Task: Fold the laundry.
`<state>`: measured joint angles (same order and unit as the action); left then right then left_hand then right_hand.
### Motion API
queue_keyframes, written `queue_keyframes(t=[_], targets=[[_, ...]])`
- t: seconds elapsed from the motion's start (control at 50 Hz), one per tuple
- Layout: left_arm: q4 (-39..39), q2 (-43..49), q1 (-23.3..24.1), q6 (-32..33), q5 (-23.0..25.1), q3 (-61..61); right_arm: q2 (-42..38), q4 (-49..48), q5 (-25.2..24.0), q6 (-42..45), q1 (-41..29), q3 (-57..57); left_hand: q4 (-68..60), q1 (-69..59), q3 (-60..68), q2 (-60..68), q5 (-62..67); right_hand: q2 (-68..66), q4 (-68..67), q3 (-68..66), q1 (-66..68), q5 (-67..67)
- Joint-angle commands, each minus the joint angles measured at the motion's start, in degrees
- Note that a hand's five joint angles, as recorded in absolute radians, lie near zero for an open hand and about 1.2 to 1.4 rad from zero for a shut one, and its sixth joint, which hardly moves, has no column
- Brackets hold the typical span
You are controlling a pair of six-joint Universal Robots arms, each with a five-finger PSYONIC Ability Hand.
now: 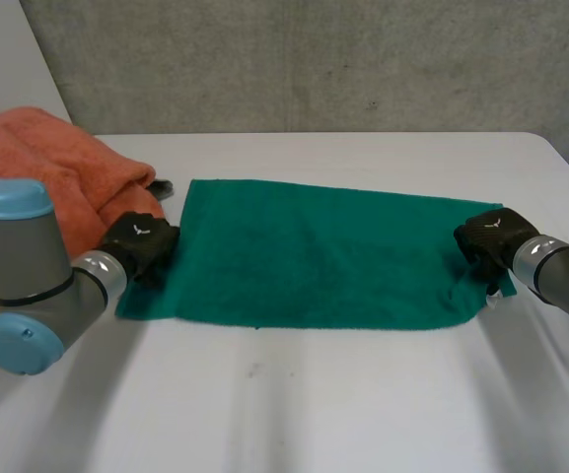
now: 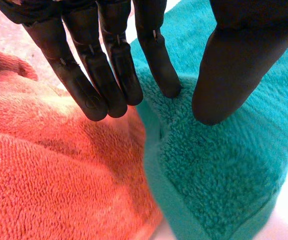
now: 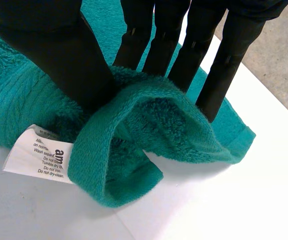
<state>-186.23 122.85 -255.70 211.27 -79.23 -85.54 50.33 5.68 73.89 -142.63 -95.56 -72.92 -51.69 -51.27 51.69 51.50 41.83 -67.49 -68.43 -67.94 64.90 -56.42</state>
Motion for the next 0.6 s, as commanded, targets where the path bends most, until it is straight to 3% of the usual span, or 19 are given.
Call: queue_keyframes(t=[0.02,0.18,0.22,0.24,0.26,0.28,0.34,0.4,0.5,0.6], targets=[[-0.2,1.2,0.3,4.1,-1.0,-0.2,0.0,0.0,-0.1,-0.5,0.6,0.0,-3.4,-3.9,3.4,3.6,3.3,-12.5,-11.6,-12.1,15.1,-13.6],[-1.4,4.1,1.0,6.5,-2.0,0.9,0.5,0.2,-0.2,-0.5,0.6,-0.6,0.1,-0.3,-0.1,0.1,-0.2,-12.5,-11.6,-12.1,15.1,-13.6],[-1.7,3.8,0.9,7.3,-2.7,0.8,0.7,0.1,-0.3,-0.5,0.6,-0.7,-5.6,-6.0,5.6,5.8,5.5,-12.5,-11.6,-12.1,15.1,-13.6],[-1.7,3.4,0.9,7.3,-2.7,0.7,0.8,0.1,-0.4,-0.5,0.6,-0.8,-11.3,-11.7,11.3,11.5,11.1,-12.5,-11.6,-12.1,15.1,-13.6],[-1.8,2.1,1.0,7.1,-3.3,0.5,1.1,0.1,-0.6,-0.5,0.6,-0.9,-25.8,-26.3,25.8,26.0,25.7,-12.5,-11.6,-12.1,15.1,-13.6],[-1.9,1.4,1.0,7.0,-3.4,0.3,1.2,0.1,-0.7,-0.5,0.6,-0.9,-28.3,-28.7,28.3,28.5,28.1,-12.5,-11.6,-12.1,15.1,-13.6],[-1.7,-2.2,1.0,5.2,-3.6,-1.0,1.5,0.1,-0.9,-0.5,0.5,-1.1,-27.3,-27.8,27.3,27.5,27.2,-12.5,-11.6,-12.1,15.1,-13.6],[-0.7,-5.4,1.2,2.8,-3.3,-3.2,1.6,0.1,-1.2,-0.5,0.5,-1.1,-10.0,-10.5,10.0,10.2,9.9,-12.5,-11.6,-12.1,15.1,-13.6],[-0.1,-11.5,1.3,-2.3,-0.9,-11.3,1.5,0.3,-1.5,-0.5,0.4,-0.9,-0.6,-1.0,0.6,0.8,0.5,-12.5,-11.6,-12.1,15.1,-13.6],[0.0,-12.4,1.9,-1.8,2.3,-16.8,1.4,0.3,-1.5,-0.3,0.3,-1.1,-4.3,-4.7,4.3,4.5,4.1,-12.5,-11.6,-12.1,15.1,-13.6]])
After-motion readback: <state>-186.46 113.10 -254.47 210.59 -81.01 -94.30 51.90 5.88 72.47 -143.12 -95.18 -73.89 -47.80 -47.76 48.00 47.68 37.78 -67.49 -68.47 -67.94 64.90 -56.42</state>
